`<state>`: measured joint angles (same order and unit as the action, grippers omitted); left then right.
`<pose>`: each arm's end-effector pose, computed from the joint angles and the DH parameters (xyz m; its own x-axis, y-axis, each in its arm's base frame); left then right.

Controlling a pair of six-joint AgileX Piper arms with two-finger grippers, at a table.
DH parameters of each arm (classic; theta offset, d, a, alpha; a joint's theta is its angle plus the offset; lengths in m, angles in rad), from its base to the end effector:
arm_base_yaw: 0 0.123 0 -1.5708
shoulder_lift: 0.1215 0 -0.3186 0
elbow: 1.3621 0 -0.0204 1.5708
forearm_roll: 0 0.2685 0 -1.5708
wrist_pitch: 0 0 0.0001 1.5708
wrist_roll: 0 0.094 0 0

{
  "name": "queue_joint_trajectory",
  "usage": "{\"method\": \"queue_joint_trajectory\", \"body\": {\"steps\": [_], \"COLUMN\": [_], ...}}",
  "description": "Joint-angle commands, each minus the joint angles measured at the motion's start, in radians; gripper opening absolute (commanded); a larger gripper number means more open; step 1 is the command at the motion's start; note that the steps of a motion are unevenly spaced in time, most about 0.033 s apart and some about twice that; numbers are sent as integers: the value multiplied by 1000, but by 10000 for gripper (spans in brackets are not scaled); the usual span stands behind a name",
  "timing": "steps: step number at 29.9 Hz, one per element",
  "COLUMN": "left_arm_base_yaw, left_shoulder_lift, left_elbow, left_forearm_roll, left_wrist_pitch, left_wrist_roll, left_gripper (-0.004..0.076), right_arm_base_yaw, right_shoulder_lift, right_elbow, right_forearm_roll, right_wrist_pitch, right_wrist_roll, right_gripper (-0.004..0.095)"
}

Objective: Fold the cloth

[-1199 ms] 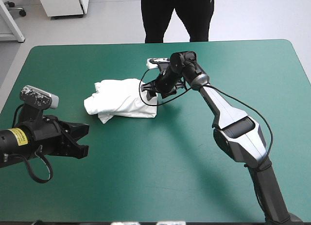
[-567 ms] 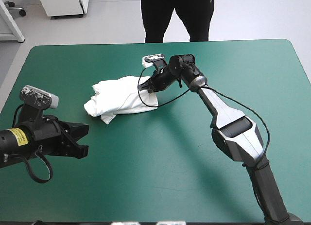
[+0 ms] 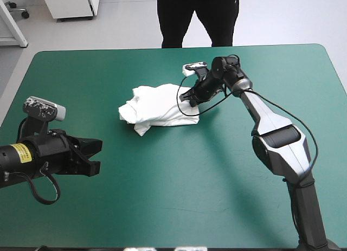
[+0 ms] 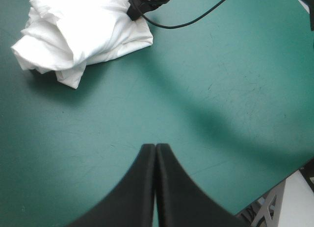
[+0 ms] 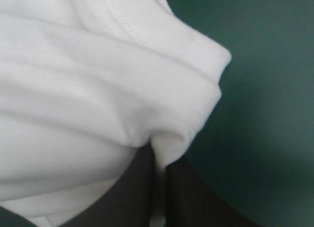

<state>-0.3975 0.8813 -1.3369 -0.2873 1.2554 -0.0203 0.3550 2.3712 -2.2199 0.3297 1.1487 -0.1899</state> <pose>0.0982 -0.0687 0.4893 -0.6531 0.1578 -0.7407 0.4930 0.8309 -0.2577 0.5119 0.2194 0.2352 -0.8480 -0.3659 -0.3835 -0.4781 0.8404 0.2553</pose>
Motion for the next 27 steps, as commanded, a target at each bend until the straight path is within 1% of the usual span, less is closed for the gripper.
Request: {"method": "queue_joint_trajectory", "body": {"steps": [1,5,9,11,17,22,27], "left_arm_base_yaw": [-1,-1,-1,-1,-1,-1,-1], "left_shoulder_lift": [2,2,2,2,2,2,2], "left_elbow": [-23,-23,-23,-23,-23,-23,-23], "left_forearm_roll": [-38,-38,-38,-38,-38,-38,-38], "left_wrist_pitch": [26,26,26,24,16,2,-17], "left_wrist_roll": [-12,-12,-12,-12,-8,-5,10], "left_gripper": [-9,-9,-9,-9,-9,-9,-9], "right_arm_base_yaw": [-67,-124,-190,-232,-377,-525,-649], "right_shoulder_lift": [-134,-248,-392,-457,-649,-769,-831], "right_elbow": [144,345,570,663,918,1047,1077], "right_forearm_roll": [-63,-79,-125,-131,-210,-350,-476], "right_wrist_pitch": [-29,-94,-198,-241,-351,-423,-426], "right_wrist_roll": [-30,-44,-44,-37,8,104,199], "right_gripper": [-17,-17,-17,-17,-17,-17,-17]}}
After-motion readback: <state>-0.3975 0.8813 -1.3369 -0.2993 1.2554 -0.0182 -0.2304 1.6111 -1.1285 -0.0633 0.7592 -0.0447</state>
